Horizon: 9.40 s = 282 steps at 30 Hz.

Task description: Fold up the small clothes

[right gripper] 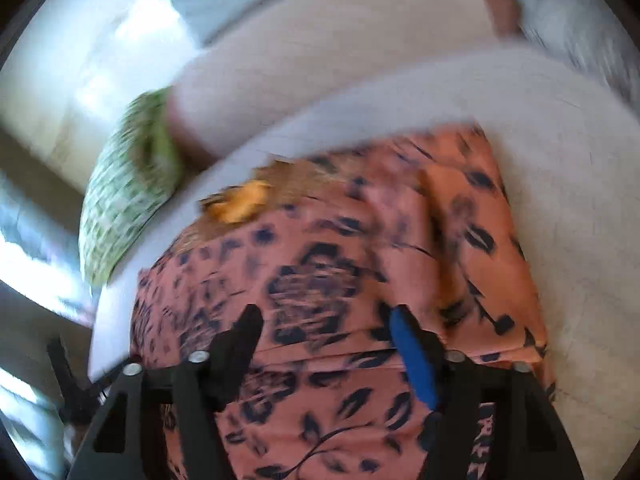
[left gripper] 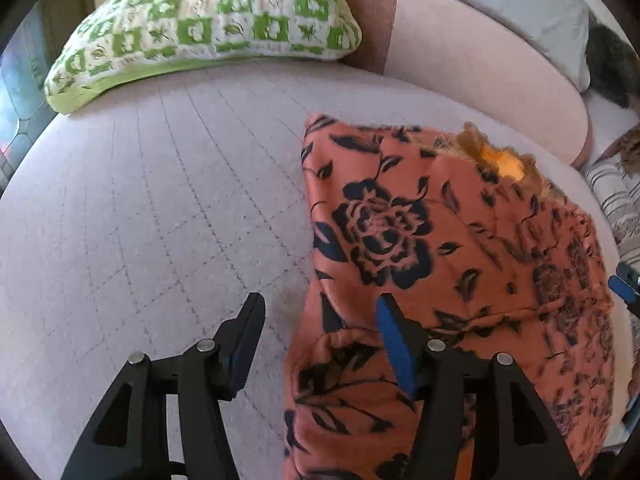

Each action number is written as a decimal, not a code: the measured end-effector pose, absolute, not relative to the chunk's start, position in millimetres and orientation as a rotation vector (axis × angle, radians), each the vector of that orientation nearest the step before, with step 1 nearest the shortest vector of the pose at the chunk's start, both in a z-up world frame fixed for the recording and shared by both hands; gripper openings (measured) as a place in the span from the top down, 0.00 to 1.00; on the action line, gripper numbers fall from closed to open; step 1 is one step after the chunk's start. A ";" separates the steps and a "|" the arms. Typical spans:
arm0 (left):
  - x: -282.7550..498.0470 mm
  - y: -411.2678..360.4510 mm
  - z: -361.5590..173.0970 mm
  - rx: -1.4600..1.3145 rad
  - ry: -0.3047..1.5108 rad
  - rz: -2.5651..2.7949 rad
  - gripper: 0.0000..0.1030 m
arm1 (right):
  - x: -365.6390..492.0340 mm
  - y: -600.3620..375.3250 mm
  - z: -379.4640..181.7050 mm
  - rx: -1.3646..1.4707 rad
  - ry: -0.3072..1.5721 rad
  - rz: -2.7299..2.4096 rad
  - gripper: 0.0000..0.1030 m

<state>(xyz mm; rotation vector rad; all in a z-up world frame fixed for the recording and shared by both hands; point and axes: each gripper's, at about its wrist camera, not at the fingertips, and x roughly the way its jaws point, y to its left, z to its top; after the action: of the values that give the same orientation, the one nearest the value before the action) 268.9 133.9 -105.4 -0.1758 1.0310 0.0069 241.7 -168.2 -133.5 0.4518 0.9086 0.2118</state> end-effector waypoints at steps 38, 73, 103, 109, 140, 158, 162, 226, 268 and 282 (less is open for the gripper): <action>55.0 104.6 -105.9 -0.138 1.046 0.082 0.20 | 56.8 -191.9 -147.5 0.512 0.999 0.125 0.07; 14.5 143.4 -117.6 -0.189 1.087 0.183 0.18 | 3.9 -228.1 -183.1 0.387 1.176 0.027 0.08; 25.3 127.3 -119.6 -0.127 1.083 0.113 0.55 | 9.6 -227.6 -178.5 0.356 1.159 -0.023 0.48; 25.1 132.7 -115.3 -0.180 1.089 0.101 0.57 | 1.9 -249.4 -170.2 0.460 1.143 -0.025 0.42; 20.2 144.0 -114.4 -0.285 1.168 -0.047 0.95 | 9.8 -256.2 -185.3 0.547 1.297 0.185 0.90; 236.0 179.4 22.8 -0.501 0.871 -0.273 0.93 | 169.6 -297.3 -61.5 1.050 0.762 0.547 0.92; 339.7 187.4 -26.2 -0.495 0.931 -0.123 0.43 | 265.4 -319.2 -77.2 1.052 0.724 0.365 0.80; 133.1 126.3 -40.5 -0.218 0.824 0.033 0.31 | 68.0 -195.6 -81.5 0.849 0.850 0.302 0.27; 215.1 130.7 -88.8 -0.105 0.993 0.032 0.22 | 212.4 -232.3 -159.6 0.886 1.033 0.129 0.32; 202.1 137.9 -70.6 -0.166 0.959 0.034 0.22 | 147.3 -234.2 -100.1 0.792 0.895 0.123 0.23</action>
<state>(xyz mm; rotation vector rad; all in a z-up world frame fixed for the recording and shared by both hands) 202.1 137.9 -70.6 -0.1658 0.9592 0.0338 147.3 -234.2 -100.1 0.7923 0.8955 0.1230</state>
